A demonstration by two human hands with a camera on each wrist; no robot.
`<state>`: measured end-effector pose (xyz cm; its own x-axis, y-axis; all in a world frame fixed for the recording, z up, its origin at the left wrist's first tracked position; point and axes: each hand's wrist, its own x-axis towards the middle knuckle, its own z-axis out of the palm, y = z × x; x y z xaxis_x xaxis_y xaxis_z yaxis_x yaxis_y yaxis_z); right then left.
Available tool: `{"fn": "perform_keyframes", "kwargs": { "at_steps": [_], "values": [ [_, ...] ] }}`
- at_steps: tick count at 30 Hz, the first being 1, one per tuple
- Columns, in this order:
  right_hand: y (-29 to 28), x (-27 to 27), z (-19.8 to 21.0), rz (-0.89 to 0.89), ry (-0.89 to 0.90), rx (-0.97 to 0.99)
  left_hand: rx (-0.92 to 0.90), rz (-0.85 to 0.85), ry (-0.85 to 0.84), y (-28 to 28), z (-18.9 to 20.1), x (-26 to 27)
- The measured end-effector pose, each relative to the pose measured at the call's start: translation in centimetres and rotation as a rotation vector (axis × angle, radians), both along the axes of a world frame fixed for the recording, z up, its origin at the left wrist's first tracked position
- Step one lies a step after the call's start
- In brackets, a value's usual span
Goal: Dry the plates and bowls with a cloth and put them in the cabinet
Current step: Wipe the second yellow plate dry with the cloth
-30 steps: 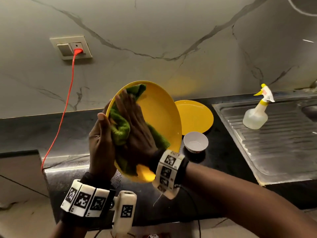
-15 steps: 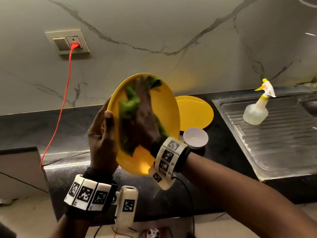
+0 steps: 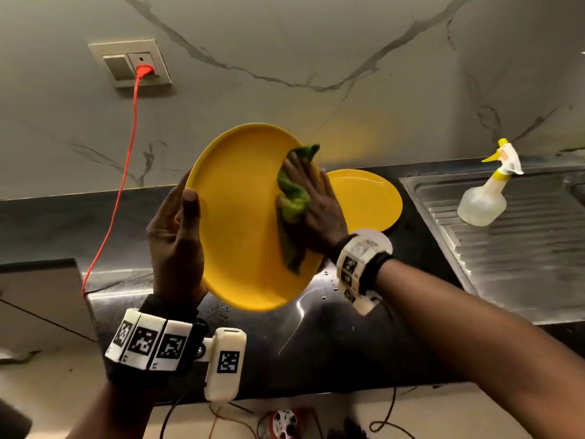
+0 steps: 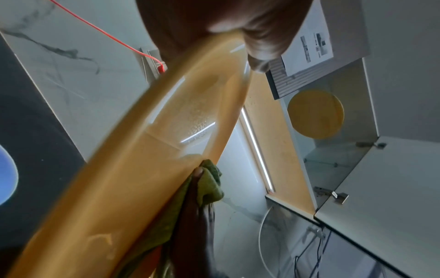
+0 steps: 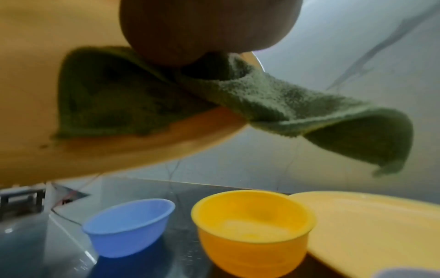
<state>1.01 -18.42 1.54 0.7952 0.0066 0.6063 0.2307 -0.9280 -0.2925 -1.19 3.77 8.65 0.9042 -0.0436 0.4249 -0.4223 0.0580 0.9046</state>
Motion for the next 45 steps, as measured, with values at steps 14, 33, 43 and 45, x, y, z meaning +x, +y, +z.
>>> {"fn": "perform_keyframes", "kwargs": {
  "at_steps": [14, 33, 43, 45],
  "values": [
    [8.3, -5.4, -4.4, 0.159, 0.172, 0.506, -0.006, 0.198, -0.204, 0.1, 1.0, 1.0],
    [7.2, -7.2, 0.6, 0.663, 0.072, 0.037, -0.024, 0.265, -0.106, 1.4, 2.2, 2.3],
    [0.3, -7.8, 1.4, 0.473, -0.08, 0.168, -0.015, 0.029, 0.07, 1.9, 2.1, 2.4],
    [-0.6, -8.3, 3.6, 0.446, -0.019, 0.429, 0.027, -0.021, 0.051, 2.3, 2.0, 2.2]
  ]
}}
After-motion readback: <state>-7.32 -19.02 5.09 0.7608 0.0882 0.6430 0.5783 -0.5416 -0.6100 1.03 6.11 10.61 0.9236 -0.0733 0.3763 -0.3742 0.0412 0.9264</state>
